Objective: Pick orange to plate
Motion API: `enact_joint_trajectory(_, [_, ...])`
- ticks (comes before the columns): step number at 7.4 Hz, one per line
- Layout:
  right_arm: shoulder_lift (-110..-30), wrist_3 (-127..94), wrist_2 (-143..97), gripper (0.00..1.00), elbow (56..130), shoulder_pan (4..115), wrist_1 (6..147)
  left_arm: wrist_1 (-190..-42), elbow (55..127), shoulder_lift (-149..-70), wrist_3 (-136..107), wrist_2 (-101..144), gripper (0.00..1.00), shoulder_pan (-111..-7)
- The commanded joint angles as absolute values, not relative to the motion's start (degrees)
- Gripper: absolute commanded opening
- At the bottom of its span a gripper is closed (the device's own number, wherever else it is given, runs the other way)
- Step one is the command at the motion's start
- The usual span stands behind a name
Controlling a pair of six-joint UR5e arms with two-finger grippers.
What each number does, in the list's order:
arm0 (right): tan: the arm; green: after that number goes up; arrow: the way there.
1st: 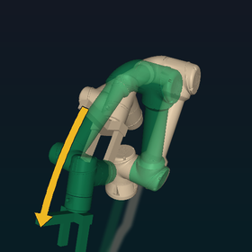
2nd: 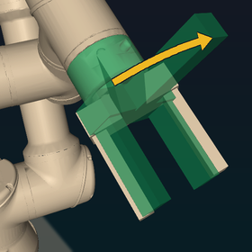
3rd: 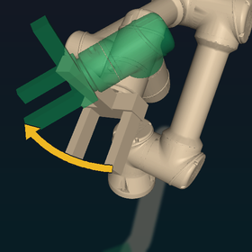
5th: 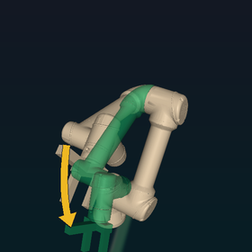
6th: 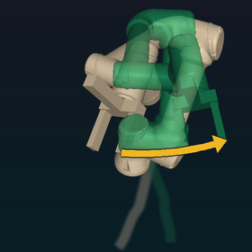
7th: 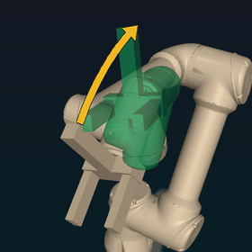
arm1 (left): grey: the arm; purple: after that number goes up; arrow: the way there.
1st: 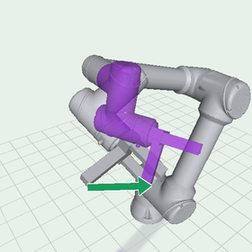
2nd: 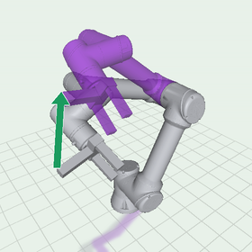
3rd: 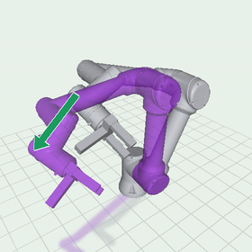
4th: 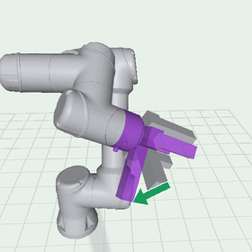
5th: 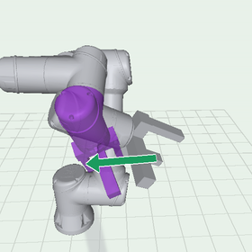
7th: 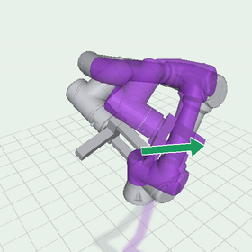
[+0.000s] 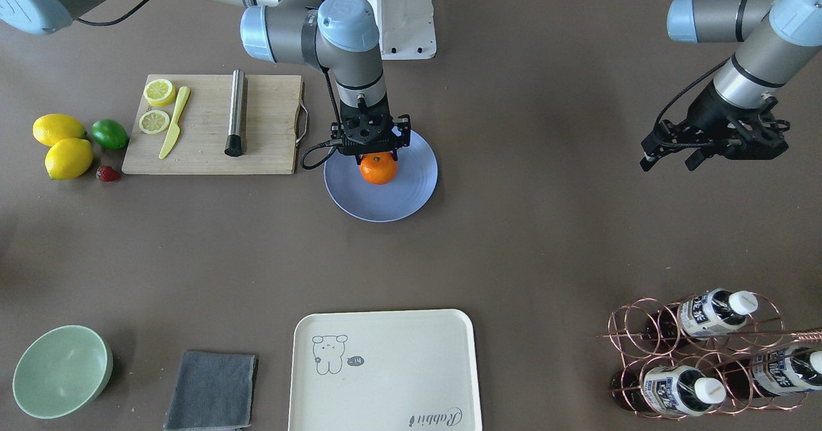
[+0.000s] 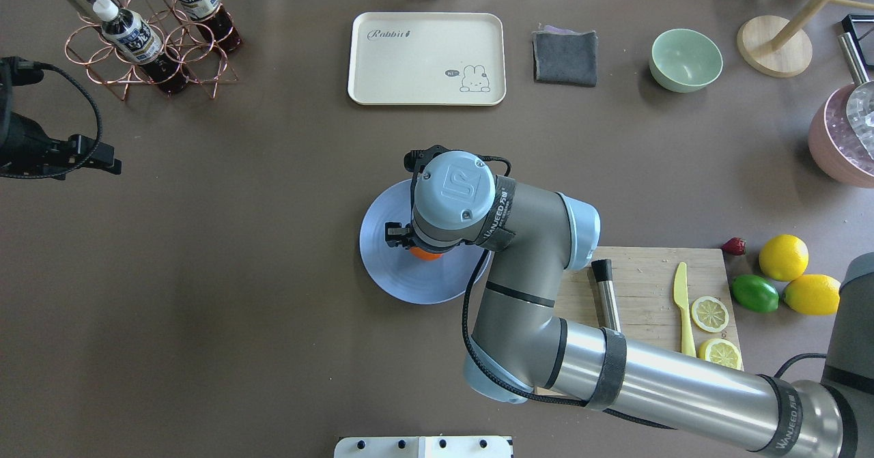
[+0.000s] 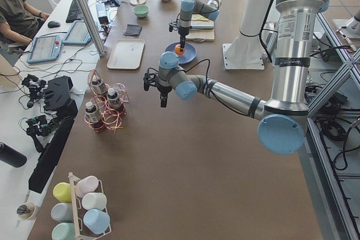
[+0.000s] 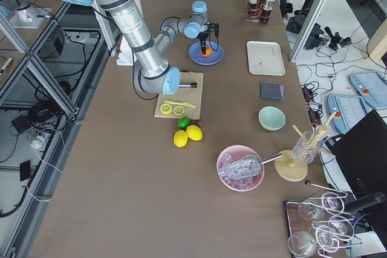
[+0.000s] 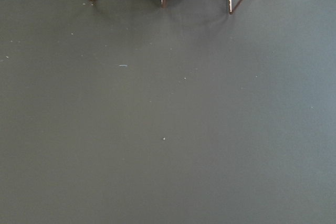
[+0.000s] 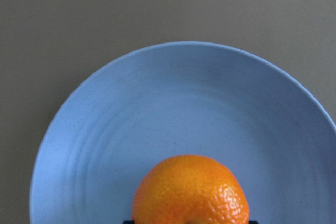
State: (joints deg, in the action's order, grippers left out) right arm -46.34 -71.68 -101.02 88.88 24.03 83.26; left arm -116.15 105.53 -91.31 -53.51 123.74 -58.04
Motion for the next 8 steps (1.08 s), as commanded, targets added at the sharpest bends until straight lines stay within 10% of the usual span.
enact_joint_trajectory(1, [-46.2, -71.9, -100.2, 0.84, 88.8, 23.3, 83.1, -116.1, 105.5, -91.1, -53.0, 124.1, 0.97, -58.5])
enact_joint_trajectory(2, [-46.4, -72.3, -99.8, 1.00, 88.9, 23.3, 83.2, -116.1, 105.6, -91.1, -53.1, 124.1, 0.97, -58.5])
enact_joint_trajectory(8, [-69.0, -43.2, -123.1, 1.00, 104.2, 52.7, 86.6, -110.8, 102.5, -88.4, -30.9, 135.7, 0.98, -71.3])
